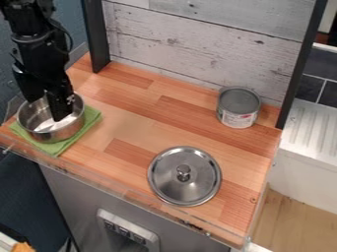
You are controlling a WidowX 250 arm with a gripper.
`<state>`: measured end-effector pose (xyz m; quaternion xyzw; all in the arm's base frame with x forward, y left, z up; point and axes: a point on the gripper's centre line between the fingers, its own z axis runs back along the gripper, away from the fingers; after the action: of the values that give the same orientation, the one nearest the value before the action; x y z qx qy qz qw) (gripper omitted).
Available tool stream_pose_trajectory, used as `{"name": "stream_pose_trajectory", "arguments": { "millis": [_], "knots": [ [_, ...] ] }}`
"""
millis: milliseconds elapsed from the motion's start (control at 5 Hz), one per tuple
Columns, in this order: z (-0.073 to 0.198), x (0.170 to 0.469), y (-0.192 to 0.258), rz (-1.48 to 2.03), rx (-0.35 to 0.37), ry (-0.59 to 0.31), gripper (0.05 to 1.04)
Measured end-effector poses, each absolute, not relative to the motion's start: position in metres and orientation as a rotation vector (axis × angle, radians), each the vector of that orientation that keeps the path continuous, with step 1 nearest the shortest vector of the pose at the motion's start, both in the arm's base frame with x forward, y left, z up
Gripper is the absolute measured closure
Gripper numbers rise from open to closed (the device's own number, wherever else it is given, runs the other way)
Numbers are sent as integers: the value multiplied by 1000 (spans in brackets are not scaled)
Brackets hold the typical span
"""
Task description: Take the silver lid and put it on top of the silver pot
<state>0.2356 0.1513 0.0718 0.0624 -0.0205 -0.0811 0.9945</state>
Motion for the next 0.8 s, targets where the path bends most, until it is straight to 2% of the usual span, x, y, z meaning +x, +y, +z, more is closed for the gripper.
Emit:
{"name": "stream_pose_trajectory", "arguments": {
  "millis": [200,400,800],
  "knots": [
    [65,234,148,-161,108,-24,83],
    [58,243,94,-287,78,-28,83],
    [52,265,-5,-481,78,-88,83]
  ]
}}
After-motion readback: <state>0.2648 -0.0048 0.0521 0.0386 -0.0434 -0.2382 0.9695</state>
